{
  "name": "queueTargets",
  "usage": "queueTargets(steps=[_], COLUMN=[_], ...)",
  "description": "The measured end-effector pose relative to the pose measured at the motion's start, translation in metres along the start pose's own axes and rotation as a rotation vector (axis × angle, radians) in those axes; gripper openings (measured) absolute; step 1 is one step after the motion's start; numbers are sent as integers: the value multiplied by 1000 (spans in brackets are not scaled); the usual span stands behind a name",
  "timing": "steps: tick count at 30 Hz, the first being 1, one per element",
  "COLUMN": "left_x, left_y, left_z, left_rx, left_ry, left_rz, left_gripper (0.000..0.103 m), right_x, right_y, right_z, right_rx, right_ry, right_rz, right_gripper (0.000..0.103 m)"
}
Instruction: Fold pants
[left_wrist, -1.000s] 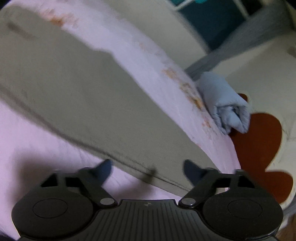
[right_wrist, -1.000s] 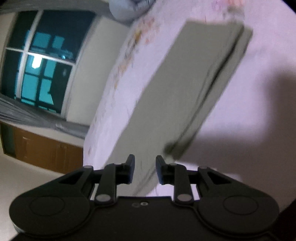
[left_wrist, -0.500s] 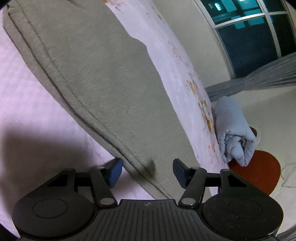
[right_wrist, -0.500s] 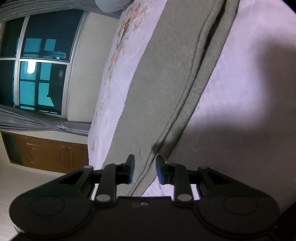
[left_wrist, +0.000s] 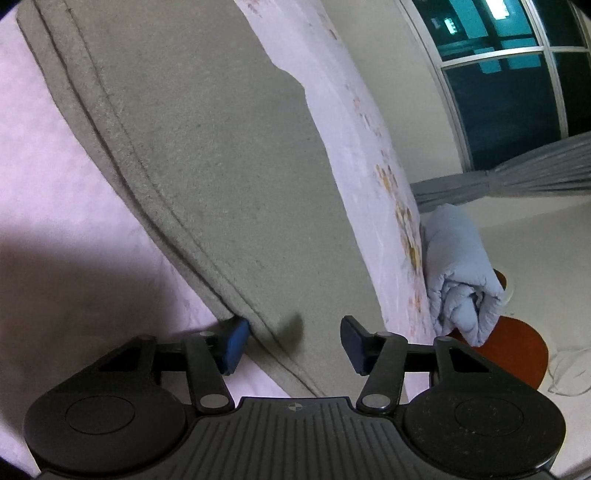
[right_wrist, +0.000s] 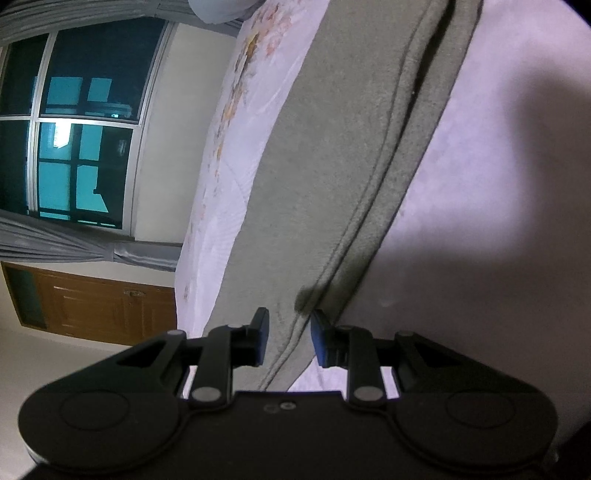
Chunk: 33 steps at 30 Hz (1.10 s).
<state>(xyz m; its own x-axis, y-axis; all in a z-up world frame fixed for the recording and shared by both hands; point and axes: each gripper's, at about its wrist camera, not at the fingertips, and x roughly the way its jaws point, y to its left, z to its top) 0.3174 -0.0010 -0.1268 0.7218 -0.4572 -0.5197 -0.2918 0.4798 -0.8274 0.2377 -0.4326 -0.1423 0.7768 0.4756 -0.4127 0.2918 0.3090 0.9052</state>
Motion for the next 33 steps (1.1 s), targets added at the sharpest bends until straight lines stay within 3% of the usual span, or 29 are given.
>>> queueTargets(steps=[2, 4, 7, 15, 17, 18, 23, 27, 29, 30, 31, 33], left_x=[2, 3, 5, 8, 7, 7, -5, -4, 2, 3, 4, 5], left_y=[1, 4, 9, 14, 11, 10, 7, 16, 23, 25, 25, 24], left_z=[2, 3, 2, 4, 6, 5, 2, 0, 0, -1, -1, -1], left_rx=[-3, -14, -25, -49, -47, -46, -33, -32, -45, -52, -50, -49], left_ry=[-8, -13, -6, -11, -10, -10, -11, 1, 14, 17, 15, 11], left_rz=[-7, -14, -21, -91, -102, -103, -133, -109, -79, -80, -81, -78], left_gripper=[49, 29, 14, 12, 11, 10, 7, 7, 7, 7, 7, 7], right_x=[1, 4, 10, 24, 24, 23, 0, -17, -15, -14, -15, -17], right_y=[1, 1, 0, -2, 0, 1, 16, 12, 1, -3, -2, 1], right_z=[0, 0, -1, 2, 4, 5, 1, -2, 1, 3, 4, 4], right_rx=[1, 5, 16, 35, 25, 17, -71, -79, -36, -4, 1, 1], right_ry=[3, 11, 29, 42, 41, 41, 13, -1, 6, 18, 17, 4], right_rz=[6, 8, 15, -2, -4, -7, 14, 3, -31, -7, 16, 12], right_gripper=[18, 18, 18, 13, 7, 0, 0, 0, 0, 0, 3, 31])
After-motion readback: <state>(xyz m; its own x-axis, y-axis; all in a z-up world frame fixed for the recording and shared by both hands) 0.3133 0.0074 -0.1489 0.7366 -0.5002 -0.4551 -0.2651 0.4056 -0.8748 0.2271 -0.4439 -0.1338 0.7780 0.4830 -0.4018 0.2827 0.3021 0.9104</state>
